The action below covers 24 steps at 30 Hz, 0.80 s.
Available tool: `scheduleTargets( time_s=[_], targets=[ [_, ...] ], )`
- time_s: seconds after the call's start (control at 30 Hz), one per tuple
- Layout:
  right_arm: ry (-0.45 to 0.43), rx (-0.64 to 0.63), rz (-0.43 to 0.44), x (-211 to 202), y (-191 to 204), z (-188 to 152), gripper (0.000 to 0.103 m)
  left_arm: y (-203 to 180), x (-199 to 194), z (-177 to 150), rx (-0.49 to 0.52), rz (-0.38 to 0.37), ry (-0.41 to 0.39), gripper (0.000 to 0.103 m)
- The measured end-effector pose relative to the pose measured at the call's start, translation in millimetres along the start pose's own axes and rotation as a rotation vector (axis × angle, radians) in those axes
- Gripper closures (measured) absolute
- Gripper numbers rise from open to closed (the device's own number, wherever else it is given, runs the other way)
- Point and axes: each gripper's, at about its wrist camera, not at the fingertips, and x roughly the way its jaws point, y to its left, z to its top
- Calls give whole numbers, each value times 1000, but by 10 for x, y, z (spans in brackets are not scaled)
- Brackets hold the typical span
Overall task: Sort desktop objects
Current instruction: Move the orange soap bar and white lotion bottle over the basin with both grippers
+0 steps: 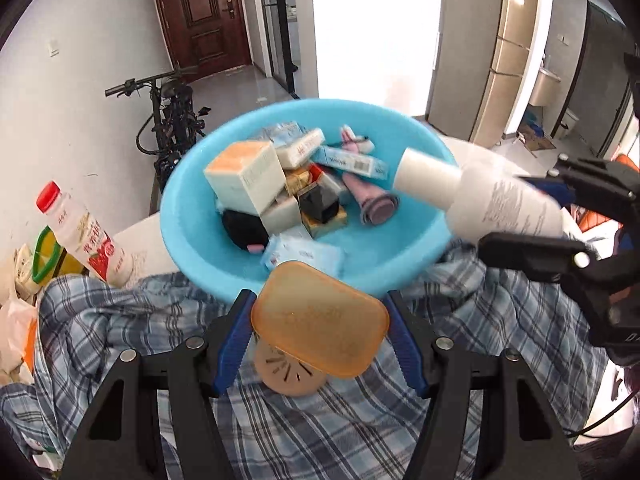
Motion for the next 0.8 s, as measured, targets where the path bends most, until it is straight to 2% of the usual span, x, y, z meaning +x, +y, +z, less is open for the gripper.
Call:
scheduleTargets(
  time_s=[0.13,0.27,0.37,0.53,0.8],
  targets=[
    [65,33,38,214,-145,184,65,41,7,150,-19,4,-37,36],
    [173,109,91,517,-323,337,65,60,122,265,-22,29,-27,36],
    [204,102,72,700,-386,439,65,180,177,358,-46,42,-26,36],
    [282,121,69,1029,-474,506,65,444,342,468,-90,72,11,36],
    [392,104,72,1406,-491,543,65,724,736,620,-138,33,80,36]
  ],
)
